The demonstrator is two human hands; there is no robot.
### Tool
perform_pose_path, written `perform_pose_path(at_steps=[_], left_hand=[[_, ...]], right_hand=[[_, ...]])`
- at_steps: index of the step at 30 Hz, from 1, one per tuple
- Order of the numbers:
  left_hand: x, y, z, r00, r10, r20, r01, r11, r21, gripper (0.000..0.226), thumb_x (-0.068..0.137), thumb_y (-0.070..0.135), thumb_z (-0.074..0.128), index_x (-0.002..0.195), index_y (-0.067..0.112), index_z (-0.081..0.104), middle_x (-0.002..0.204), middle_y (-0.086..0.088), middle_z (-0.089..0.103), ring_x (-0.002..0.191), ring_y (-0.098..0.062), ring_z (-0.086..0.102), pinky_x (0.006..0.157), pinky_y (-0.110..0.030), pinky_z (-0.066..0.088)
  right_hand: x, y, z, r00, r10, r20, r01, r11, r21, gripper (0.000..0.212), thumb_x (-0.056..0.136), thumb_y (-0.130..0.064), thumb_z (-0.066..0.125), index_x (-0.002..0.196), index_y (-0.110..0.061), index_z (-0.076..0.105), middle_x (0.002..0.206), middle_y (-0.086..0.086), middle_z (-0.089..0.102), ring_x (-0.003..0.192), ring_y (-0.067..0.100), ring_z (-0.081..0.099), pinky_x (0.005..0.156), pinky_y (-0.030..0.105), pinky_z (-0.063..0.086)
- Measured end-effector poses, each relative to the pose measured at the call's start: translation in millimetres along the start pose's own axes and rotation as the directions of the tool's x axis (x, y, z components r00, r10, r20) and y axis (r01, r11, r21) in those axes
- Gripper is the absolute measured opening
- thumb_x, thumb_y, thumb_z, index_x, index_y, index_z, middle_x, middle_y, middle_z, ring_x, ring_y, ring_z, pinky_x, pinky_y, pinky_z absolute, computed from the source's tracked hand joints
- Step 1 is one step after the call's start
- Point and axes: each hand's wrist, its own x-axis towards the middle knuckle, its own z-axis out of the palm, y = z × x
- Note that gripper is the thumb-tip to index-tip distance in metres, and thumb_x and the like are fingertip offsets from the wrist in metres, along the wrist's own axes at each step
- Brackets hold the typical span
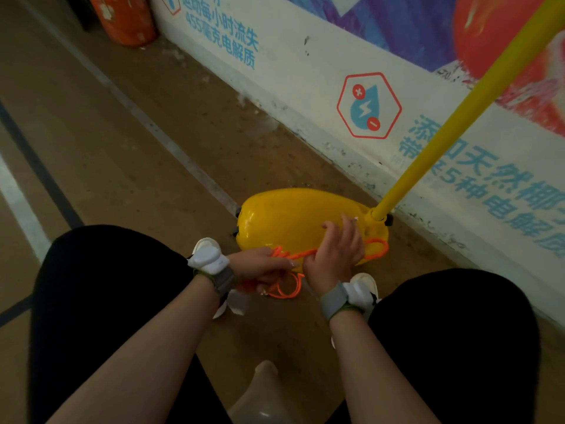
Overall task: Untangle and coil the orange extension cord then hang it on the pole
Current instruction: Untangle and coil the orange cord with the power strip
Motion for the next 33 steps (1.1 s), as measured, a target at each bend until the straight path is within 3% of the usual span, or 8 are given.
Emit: perform_pose_path(at_steps=[4,11,19,22,24,27,31,33], left_hand=[[-5.9,-1.7,-1.4,0.981,0.156,0.114,-0.112,0.94,-0.321,0.04,0.091,0.035,0.049,0.066,0.005,0.055,0.032,0.008,0.028,0.027,-0.007,0.029,0.037,-0.012,0.03],[-6.1,-5.0,-12.9,0.813,0.448,0.372,-0.064,0.704,-0.707,0.034,0.089,0.039,0.056,0.084,0.006,0.059,0.037,0.01,0.036,0.031,-0.004,0.041,0.035,-0.014,0.031],[-23.6,13.7,-32.0,0.669,0.743,0.03,-0.184,0.206,-0.961,0.042,0.095,0.043,0.037,0.084,0.006,0.051,0.036,0.011,0.024,0.031,-0.003,0.026,0.041,-0.015,0.018],[-19.5,10.7,-38.6,0.701,0.711,-0.047,-0.2,0.133,-0.971,0.048,0.096,0.048,0.033,0.085,0.005,0.051,0.039,0.009,0.029,0.036,-0.007,0.036,0.043,-0.016,0.021],[-11.1,4.0,-38.3,0.748,0.664,0.006,-0.154,0.183,-0.971,0.052,0.096,0.05,0.031,0.087,0.004,0.052,0.041,0.008,0.034,0.039,-0.006,0.038,0.045,-0.016,0.026],[0.8,-3.6,-32.2,0.821,0.559,0.115,-0.098,0.337,-0.937,0.054,0.097,0.05,0.033,0.089,0.002,0.055,0.04,0.005,0.04,0.036,-0.007,0.04,0.045,-0.017,0.034],[2.4,-2.6,-21.9,0.935,0.352,0.05,-0.14,0.494,-0.858,0.045,0.087,0.049,0.051,0.075,0.006,0.058,0.033,0.009,0.039,0.03,-0.004,0.038,0.038,-0.015,0.026],[1.9,-0.9,-19.4,0.969,0.247,-0.008,-0.139,0.518,-0.844,0.05,0.089,0.05,0.041,0.069,0.007,0.056,0.031,0.009,0.033,0.027,-0.003,0.034,0.036,-0.015,0.025]], right_hand=[[6.5,11.5,10.7,0.972,0.201,-0.126,-0.196,0.979,0.049,0.058,0.078,0.001,0.06,0.13,-0.018,0.042,0.15,0.016,0.031,0.142,0.033,0.021,0.11,0.048,0.015],[1.9,33.1,11.5,0.736,0.42,0.531,-0.54,0.837,0.085,0.026,0.093,0.001,0.041,0.115,-0.002,0.054,0.116,0.017,0.059,0.107,0.034,0.055,0.076,0.036,0.043],[-14.0,59.4,10.0,0.513,0.415,0.751,-0.064,0.891,-0.449,0.034,0.099,-0.01,0.04,0.13,-0.005,0.053,0.136,0.013,0.051,0.125,0.028,0.05,0.092,0.032,0.047],[-17.2,57.5,16.8,0.462,0.282,0.841,0.168,0.903,-0.395,0.034,0.099,-0.015,0.04,0.131,-0.009,0.051,0.135,0.01,0.052,0.125,0.028,0.05,0.096,0.037,0.044],[-13.1,44.7,25.9,0.401,0.183,0.898,-0.088,0.983,-0.161,0.029,0.099,-0.015,0.044,0.124,-0.008,0.057,0.127,0.013,0.057,0.119,0.027,0.054,0.095,0.035,0.043],[-4.6,22.7,30.5,0.444,0.036,0.895,-0.642,0.71,0.29,0.017,0.09,-0.007,0.055,0.095,-0.019,0.067,0.098,0.008,0.069,0.086,0.005,0.064,0.09,0.034,0.048],[9.3,12.6,15.4,0.533,-0.038,0.845,-0.841,0.078,0.535,0.027,0.098,-0.017,0.037,0.097,-0.012,0.063,0.09,0.012,0.066,0.08,0.023,0.061,0.08,0.04,0.049],[11.9,7.2,4.7,0.498,-0.06,0.865,-0.851,0.156,0.501,0.039,0.1,-0.039,0.034,0.095,-0.012,0.062,0.08,0.01,0.064,0.07,0.021,0.06,0.071,0.034,0.047]])
